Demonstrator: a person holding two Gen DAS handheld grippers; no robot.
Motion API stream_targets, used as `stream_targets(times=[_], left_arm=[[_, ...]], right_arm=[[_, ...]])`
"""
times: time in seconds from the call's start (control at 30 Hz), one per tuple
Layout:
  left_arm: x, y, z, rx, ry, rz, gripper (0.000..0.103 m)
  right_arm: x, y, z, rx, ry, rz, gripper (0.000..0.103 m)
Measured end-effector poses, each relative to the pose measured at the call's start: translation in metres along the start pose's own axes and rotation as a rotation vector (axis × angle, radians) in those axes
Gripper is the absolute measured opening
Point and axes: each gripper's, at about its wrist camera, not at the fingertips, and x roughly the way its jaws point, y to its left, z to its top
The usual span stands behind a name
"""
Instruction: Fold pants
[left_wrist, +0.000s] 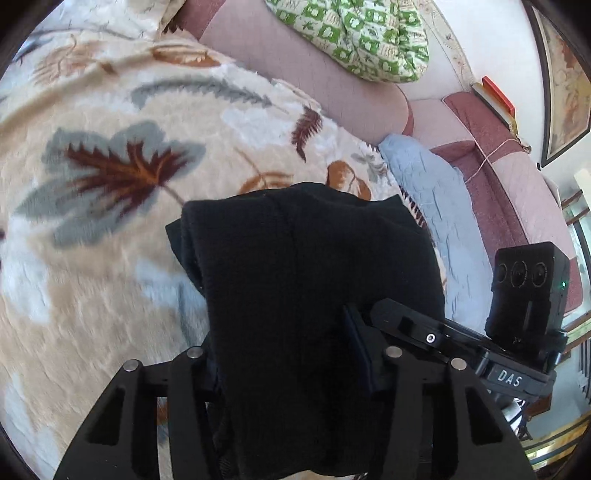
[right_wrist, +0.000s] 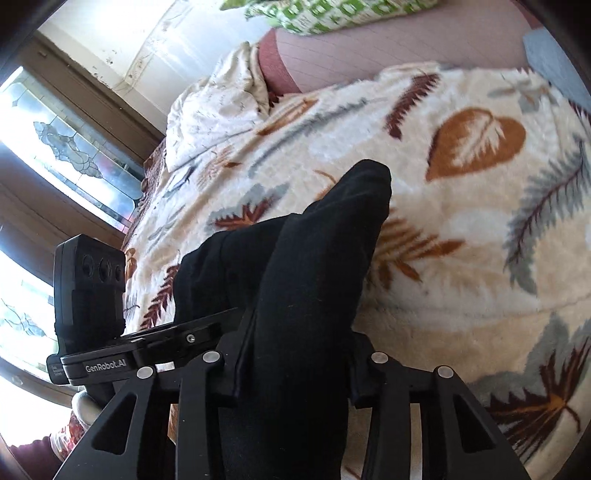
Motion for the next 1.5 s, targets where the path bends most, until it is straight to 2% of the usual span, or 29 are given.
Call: stream_targets(times=[0.1, 0.23, 0.37, 0.47, 0.57, 0.67, 0.77, 0.87, 0.97, 1.07, 1.17, 1.27, 1.37, 1.5], left_arm=[[-0.004, 0.001, 0.026, -0.007, -0.021, 0.003, 0.051], [0.008, 0.009, 0.064, 0.001, -0.038, 0.054, 0.051], [0.033, 0.024, 0.094, -0.023, -0.006, 0.127, 0.055], [0.043, 0.044, 0.099, -0.068, 0.034, 0.165, 0.055], [0.027, 0.048, 0.092, -0.046, 0.034, 0.141, 0.055], [0.000, 0.042, 0.087, 0.025, 0.005, 0.165, 0.055], [-0.017, 0.034, 0.088, 0.050, -0.030, 0.161, 0.056], [-0.017, 0.025, 0.094, 0.044, -0.048, 0.151, 0.059], [-0.004, 0.023, 0.097, 0.004, -0.043, 0.133, 0.060], [0.016, 0.029, 0.095, -0.047, -0.010, 0.147, 0.062], [0.027, 0.030, 0.092, -0.050, 0.002, 0.183, 0.062], [0.024, 0.026, 0.090, -0.030, -0.002, 0.205, 0.062], [0.006, 0.016, 0.083, 0.015, -0.026, 0.217, 0.062], [-0.037, -0.005, 0.057, 0.122, -0.129, 0.272, 0.064]], right_arm=[[0.004, 0.002, 0.020, 0.005, -0.022, 0.004, 0.043], [0.022, -0.001, 0.048, 0.014, -0.030, -0.003, 0.042], [0.054, -0.011, 0.078, 0.038, -0.023, -0.041, 0.043], [0.079, -0.030, 0.087, 0.098, 0.021, -0.091, 0.050], [0.077, -0.039, 0.081, 0.147, 0.003, -0.075, 0.055], [0.050, -0.032, 0.070, 0.098, -0.070, -0.119, 0.056], [0.019, -0.019, 0.058, 0.053, -0.143, -0.136, 0.056], [-0.003, -0.002, 0.041, 0.030, -0.185, -0.064, 0.055], [-0.003, 0.013, 0.025, -0.002, -0.157, -0.007, 0.052], [0.018, 0.016, 0.012, -0.021, -0.102, -0.036, 0.052], [0.035, 0.004, 0.007, 0.012, -0.066, -0.032, 0.053], [0.031, -0.001, 0.010, 0.039, -0.075, 0.005, 0.052], [0.010, 0.003, 0.009, 0.012, -0.139, -0.024, 0.052], [-0.024, -0.004, -0.008, 0.009, -0.262, -0.099, 0.057]])
